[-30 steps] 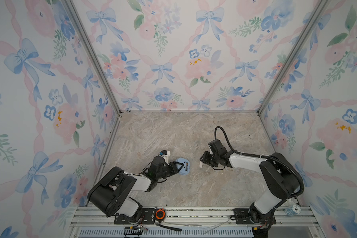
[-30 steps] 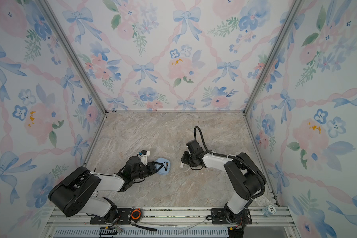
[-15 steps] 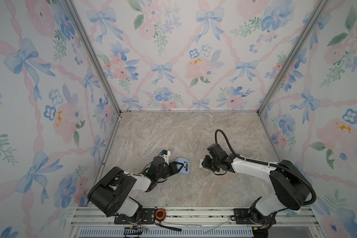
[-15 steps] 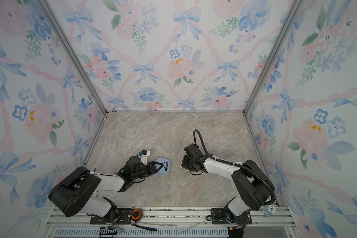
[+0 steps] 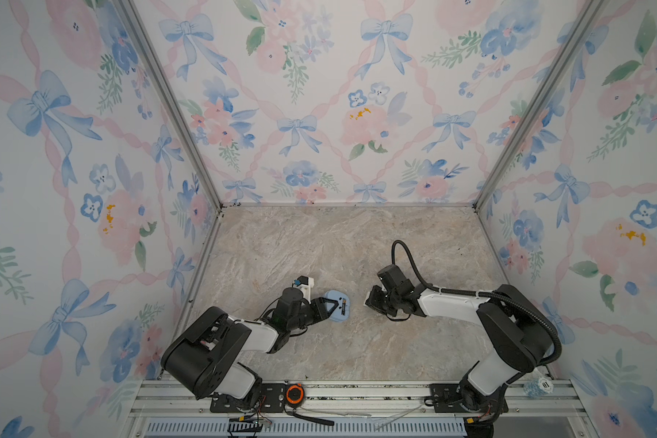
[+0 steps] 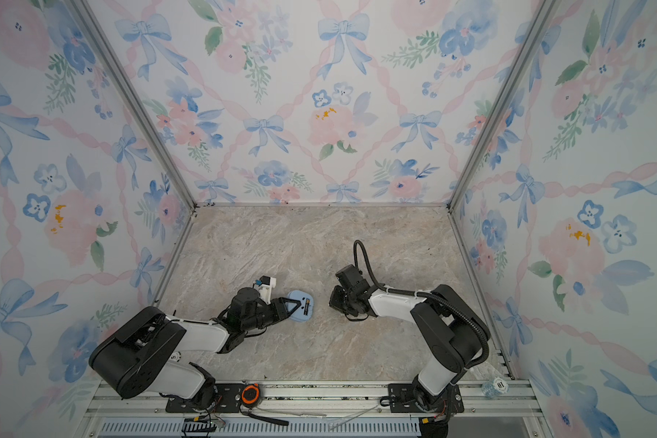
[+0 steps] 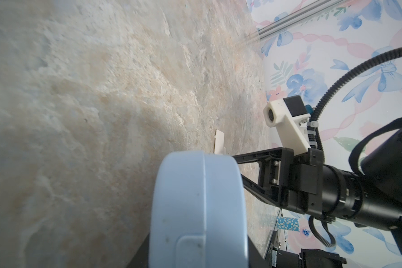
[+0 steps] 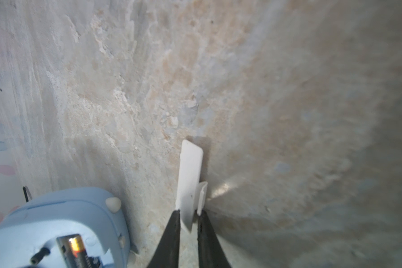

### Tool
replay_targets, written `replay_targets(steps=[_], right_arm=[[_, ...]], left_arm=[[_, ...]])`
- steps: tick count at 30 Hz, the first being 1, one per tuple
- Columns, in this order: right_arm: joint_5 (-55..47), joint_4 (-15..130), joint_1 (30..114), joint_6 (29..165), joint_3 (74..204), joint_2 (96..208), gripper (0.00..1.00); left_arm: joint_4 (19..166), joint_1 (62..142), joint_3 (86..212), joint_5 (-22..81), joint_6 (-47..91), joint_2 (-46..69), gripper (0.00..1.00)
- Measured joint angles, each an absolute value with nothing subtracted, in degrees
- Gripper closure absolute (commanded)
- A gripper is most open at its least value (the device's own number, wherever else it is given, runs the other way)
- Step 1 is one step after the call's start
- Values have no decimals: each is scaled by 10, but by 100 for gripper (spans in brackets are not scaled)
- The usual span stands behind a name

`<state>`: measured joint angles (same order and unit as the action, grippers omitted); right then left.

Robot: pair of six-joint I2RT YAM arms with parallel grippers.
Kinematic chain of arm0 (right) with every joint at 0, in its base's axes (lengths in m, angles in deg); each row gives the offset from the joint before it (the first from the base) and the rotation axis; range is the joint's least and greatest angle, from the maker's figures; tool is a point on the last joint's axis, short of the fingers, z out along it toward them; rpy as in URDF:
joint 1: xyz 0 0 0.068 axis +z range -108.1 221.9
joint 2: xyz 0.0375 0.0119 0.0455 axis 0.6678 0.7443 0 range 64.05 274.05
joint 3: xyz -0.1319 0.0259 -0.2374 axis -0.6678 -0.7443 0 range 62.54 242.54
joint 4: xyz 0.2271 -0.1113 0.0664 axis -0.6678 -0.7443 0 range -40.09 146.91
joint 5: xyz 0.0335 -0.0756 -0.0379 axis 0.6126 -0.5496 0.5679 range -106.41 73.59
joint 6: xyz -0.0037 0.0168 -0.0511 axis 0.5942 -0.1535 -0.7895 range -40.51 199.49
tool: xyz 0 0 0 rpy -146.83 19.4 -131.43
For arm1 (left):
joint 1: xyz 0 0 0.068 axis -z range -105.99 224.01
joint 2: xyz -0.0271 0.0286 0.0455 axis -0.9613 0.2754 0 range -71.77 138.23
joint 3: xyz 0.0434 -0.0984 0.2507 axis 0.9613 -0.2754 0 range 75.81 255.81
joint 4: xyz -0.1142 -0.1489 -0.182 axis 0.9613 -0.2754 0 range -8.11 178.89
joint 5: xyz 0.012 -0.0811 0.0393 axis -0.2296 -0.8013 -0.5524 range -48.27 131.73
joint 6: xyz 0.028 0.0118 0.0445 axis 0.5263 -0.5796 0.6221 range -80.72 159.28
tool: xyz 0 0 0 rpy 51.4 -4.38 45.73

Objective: Insert the battery into the alarm
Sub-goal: Pick up the cover from the center of the board.

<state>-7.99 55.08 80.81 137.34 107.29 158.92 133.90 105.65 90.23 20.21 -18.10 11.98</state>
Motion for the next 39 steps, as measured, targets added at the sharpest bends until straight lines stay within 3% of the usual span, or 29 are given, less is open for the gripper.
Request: replay_targets(steps=[3, 21, 31, 35, 39], right_arm=[[-76, 550, 805, 1371, 1074, 1589, 77], [-93, 512, 786, 1330, 1092, 1580, 81], [-85, 533, 782, 1329, 1097, 1604, 87], [-76, 545, 778, 1328, 1097, 1607, 98], [-74, 549, 774, 1321, 1098, 1608, 100]], left_arm=[[1339, 1057, 902, 202, -181, 120, 100], [1343, 1057, 902, 198, -179, 123, 100], [1345, 1058, 902, 198, -177, 125, 100], [1345, 1058, 902, 198, -177, 125, 100], [1345, 1058, 902, 198, -177, 125, 100]])
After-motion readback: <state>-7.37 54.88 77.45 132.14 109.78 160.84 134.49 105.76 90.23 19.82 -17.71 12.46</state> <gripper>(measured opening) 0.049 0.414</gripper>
